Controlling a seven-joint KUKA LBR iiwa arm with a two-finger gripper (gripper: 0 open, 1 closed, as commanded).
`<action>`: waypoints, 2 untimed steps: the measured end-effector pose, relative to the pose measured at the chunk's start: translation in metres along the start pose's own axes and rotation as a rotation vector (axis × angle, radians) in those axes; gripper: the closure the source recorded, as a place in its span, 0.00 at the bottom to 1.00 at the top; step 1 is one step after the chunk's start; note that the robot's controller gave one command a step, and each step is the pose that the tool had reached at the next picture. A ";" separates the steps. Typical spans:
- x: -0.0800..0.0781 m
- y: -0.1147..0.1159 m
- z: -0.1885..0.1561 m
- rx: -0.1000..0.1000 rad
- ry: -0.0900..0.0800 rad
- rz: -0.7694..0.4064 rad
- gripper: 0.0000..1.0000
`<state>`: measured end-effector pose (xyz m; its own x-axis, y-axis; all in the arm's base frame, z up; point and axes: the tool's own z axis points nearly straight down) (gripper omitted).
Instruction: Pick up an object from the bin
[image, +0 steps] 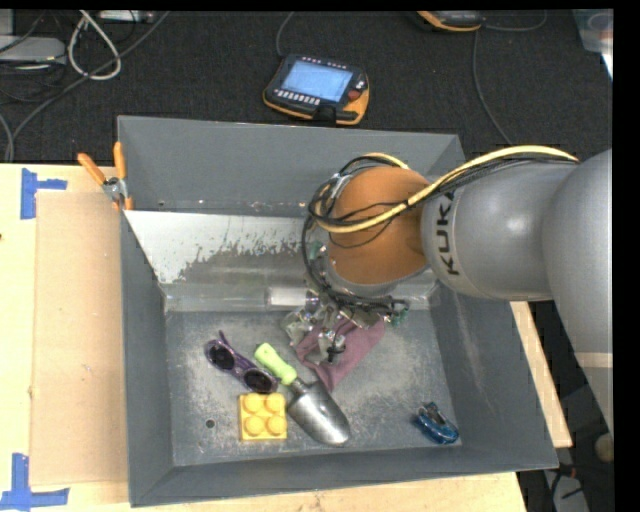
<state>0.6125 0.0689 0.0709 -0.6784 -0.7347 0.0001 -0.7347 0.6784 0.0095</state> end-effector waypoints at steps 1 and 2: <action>0.000 0.000 0.000 0.000 0.000 0.001 1.00; 0.001 0.001 -0.016 -0.003 0.003 0.002 1.00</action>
Offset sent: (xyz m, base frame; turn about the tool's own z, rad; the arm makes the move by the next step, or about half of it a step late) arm -0.0002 -0.0002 0.0371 0.0005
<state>0.6108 0.0688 0.0866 -0.6796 -0.7335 0.0034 -0.7335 0.6796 0.0125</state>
